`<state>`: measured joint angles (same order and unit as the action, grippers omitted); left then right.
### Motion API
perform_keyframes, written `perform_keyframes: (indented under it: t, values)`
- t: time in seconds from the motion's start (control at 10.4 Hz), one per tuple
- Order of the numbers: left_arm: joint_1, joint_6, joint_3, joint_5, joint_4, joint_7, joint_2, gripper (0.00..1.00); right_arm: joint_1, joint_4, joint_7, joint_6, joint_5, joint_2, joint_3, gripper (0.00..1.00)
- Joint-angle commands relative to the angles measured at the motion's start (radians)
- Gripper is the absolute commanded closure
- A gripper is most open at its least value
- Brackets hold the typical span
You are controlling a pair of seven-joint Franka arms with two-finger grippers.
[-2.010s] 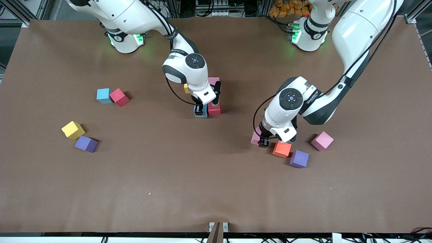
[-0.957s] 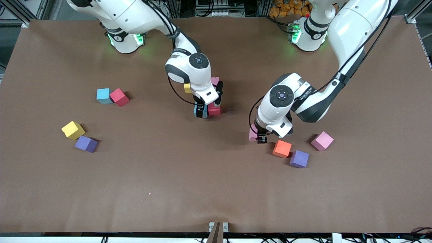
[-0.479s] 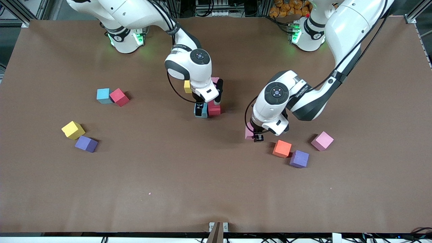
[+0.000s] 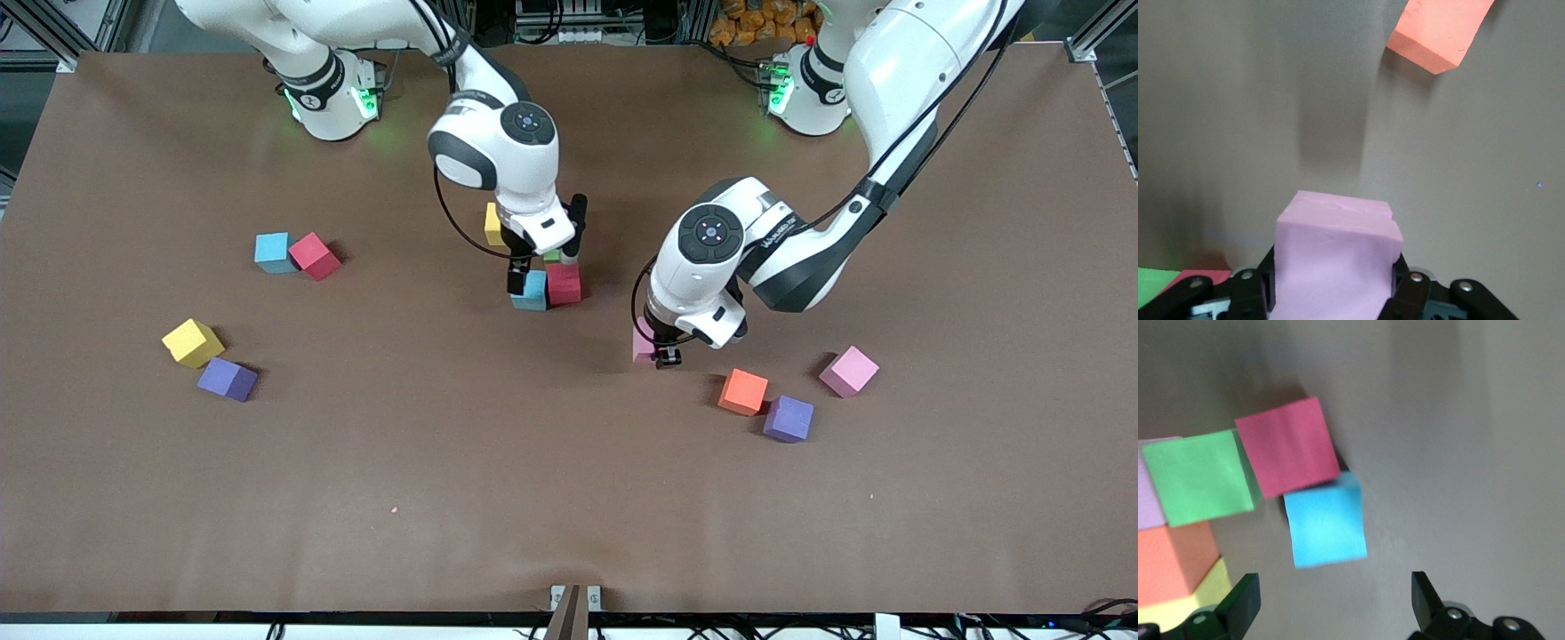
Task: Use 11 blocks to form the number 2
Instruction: 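Open the right gripper off cyan while the left gripper lifts light pink, then carry pink to the middle with the left gripper while the right gripper grasps purple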
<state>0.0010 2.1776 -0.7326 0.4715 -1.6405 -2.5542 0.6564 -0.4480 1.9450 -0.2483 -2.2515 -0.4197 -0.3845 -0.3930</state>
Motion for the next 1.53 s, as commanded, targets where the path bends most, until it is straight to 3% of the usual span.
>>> perform_keyframes:
  t: [0.0,0.19,0.38,0.67,0.77,0.96,1.24,1.44]
  values:
    - [-0.027,-0.025,0.004,-0.028,0.018,-0.047,-0.001,0.54,0.116,0.061,0.000,0.097,0.070,0.178,-0.020,0.00]
    - [-0.074,-0.025,0.010,-0.031,0.060,-0.092,0.018,0.54,0.234,0.084,-0.003,0.130,0.070,0.301,-0.017,0.00]
    - [-0.130,-0.025,0.018,-0.046,0.097,-0.138,0.043,0.54,0.372,0.101,-0.047,0.130,0.073,0.352,-0.015,0.00]
    - [-0.328,-0.024,0.161,-0.117,0.203,-0.169,0.087,0.54,0.570,0.133,-0.211,0.093,0.182,0.357,-0.010,0.00]
    - [-0.401,-0.024,0.206,-0.123,0.246,-0.170,0.110,0.54,0.622,0.172,-0.251,0.042,0.180,0.360,0.006,0.00]
    - [-0.499,-0.024,0.277,-0.186,0.306,-0.172,0.131,0.54,0.724,0.236,-0.473,-0.160,0.179,0.326,0.043,0.00]
    - [-0.584,-0.012,0.328,-0.220,0.370,-0.172,0.150,0.52,0.824,0.175,-0.766,-0.209,0.289,0.190,0.063,0.00]
    - [-0.621,0.007,0.329,-0.220,0.381,-0.185,0.163,0.52,0.861,0.134,-0.879,-0.210,0.302,0.104,0.062,0.00]
